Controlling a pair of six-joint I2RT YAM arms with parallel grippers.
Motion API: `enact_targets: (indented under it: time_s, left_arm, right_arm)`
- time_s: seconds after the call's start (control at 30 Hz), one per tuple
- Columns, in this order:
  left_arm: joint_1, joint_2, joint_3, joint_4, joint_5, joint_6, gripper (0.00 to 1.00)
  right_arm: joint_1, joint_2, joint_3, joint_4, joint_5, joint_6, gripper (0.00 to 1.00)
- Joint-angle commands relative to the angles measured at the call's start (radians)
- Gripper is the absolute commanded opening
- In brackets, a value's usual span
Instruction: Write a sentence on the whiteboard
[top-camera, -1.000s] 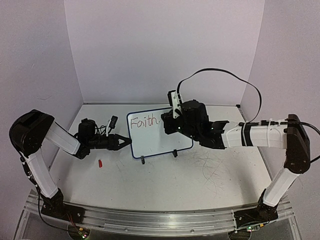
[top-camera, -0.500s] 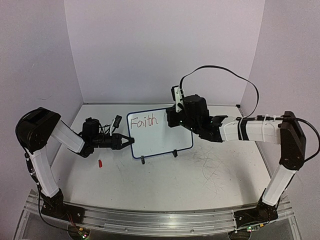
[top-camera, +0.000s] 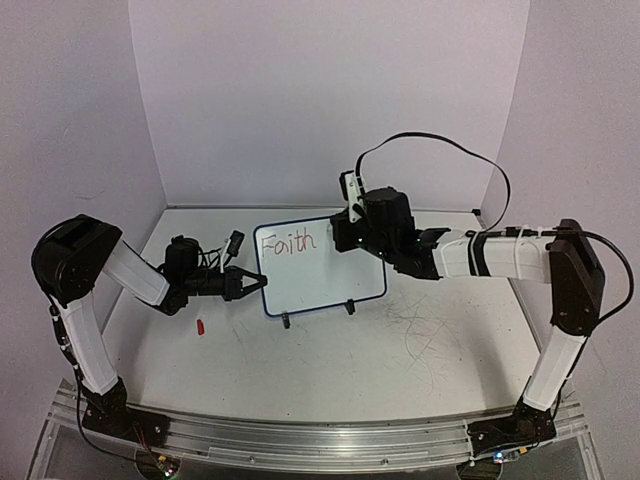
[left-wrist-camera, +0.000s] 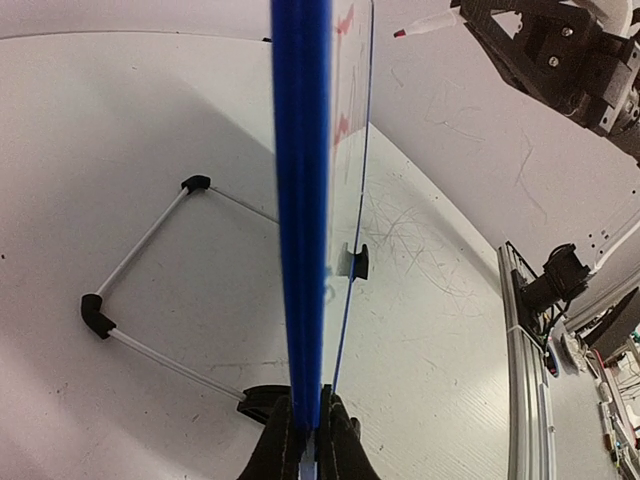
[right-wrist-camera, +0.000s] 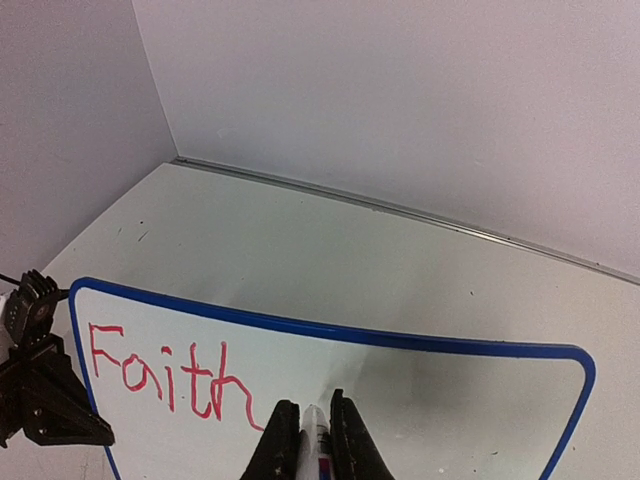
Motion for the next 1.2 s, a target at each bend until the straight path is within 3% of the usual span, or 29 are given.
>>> enact_targets:
  time_s: [0.0,1.17]
  left_arm:
    - [0.007,-0.031,0.009,-0.026,-0.063,0.056,0.01]
    - [-0.001,-0.070,-0.002,-0.059,-0.101,0.088,0.00]
  right_arm:
    - [0.000,0.024,0.061,0.036,0.003,-0.032,0.00]
    - [0.009,0.054,0.067,0.020,0.010,0.000,0.00]
